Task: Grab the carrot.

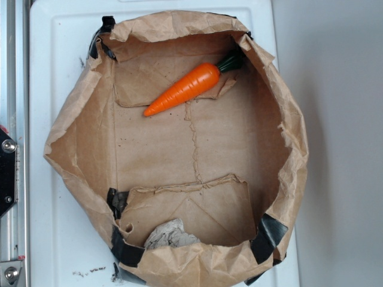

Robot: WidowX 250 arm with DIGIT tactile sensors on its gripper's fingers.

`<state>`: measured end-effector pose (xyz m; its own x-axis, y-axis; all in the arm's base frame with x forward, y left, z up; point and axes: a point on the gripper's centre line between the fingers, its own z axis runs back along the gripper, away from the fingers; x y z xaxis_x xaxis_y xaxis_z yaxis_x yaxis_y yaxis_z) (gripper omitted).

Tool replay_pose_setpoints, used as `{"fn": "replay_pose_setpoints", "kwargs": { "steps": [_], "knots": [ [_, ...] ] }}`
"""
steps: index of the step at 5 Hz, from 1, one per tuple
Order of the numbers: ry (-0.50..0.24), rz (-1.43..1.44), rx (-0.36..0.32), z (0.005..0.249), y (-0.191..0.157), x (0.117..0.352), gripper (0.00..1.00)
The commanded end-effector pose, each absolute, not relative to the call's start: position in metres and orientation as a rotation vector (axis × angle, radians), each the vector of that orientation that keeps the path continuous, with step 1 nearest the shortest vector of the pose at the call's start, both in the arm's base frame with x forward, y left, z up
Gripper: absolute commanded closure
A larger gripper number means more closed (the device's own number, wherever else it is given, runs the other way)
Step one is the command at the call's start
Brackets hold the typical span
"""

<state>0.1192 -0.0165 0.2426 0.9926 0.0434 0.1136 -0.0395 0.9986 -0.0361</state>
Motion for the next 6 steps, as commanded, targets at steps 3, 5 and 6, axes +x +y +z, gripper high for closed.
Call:
{"fn": "replay_pose_setpoints", "kwargs": {
  "steps": [3, 5, 6],
  "knots": [
    [-0.179, 0.204, -0.055, 0.223, -0.020, 0.220, 0.00],
    [-0.304, 0.162, -0.142, 0.180, 0.022, 0.300, 0.00],
    [-0.295, 0.215, -0.153, 0.162, 0.043, 0.311, 0.00]
  ]
}}
